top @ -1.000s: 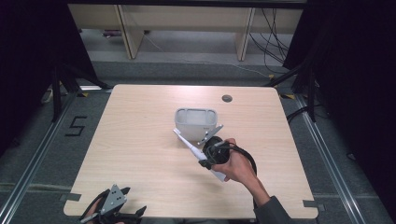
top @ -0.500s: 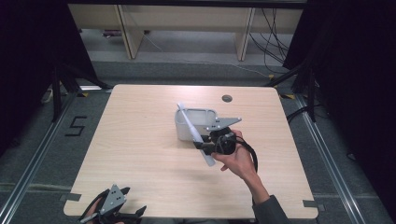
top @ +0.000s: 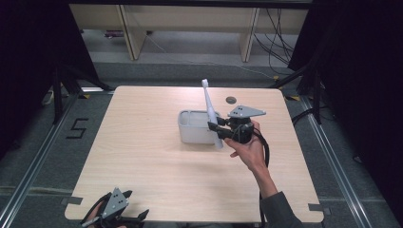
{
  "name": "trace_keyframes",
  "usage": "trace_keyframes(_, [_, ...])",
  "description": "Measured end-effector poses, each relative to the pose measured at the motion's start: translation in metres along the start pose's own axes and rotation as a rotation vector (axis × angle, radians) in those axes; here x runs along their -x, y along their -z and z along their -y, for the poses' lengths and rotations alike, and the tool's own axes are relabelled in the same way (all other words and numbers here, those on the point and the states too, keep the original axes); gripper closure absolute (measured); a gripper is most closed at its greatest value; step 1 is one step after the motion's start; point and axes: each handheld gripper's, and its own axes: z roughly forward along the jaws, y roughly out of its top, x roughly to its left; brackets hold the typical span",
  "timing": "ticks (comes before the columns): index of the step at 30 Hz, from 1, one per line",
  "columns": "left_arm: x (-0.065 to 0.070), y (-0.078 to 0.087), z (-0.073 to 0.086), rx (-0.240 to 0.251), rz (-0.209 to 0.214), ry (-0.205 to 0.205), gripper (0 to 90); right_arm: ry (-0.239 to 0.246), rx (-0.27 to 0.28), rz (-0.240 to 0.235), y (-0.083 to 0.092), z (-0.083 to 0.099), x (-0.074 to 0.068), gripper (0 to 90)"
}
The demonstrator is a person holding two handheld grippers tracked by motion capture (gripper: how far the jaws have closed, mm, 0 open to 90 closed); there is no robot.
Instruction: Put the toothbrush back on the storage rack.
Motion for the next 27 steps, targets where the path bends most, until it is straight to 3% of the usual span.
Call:
trace_keyframes(2, [0.001, -0.001, 0.000, 0.012, 0.006, 0.013, 14.8, -0.016, 0.013, 0.013, 0.000, -0.002, 0.005, 66.5])
trace_keyframes(4, [-0.001, 0.000, 0.000, 0.001, -0.001, -0.004, 14.7, 0.007, 0.034, 0.025, 0.000, -0.004, 0.009, 66.5])
trace_keyframes(7, [0.001, 0.000, 0.000, 0.012, 0.006, 0.014, 14.7, -0.046, 0.067, 0.026, 0.000, -0.007, 0.013, 66.5])
trace_keyframes(9, [0.001, 0.000, 0.000, 0.012, 0.005, 0.012, 14.8, -0.019, 0.118, 0.059, -0.002, -0.011, 0.019, 66.5])
trace_keyframes(10, [0.001, 0.000, 0.000, 0.012, 0.005, 0.013, 14.8, -0.029, 0.125, 0.063, -0.002, -0.012, 0.020, 66.5])
trace_keyframes(27, [0.000, 0.001, 0.000, -0.001, 0.009, 0.005, 14.7, -0.075, 0.177, 0.122, -0.030, -0.021, 0.035, 66.4])
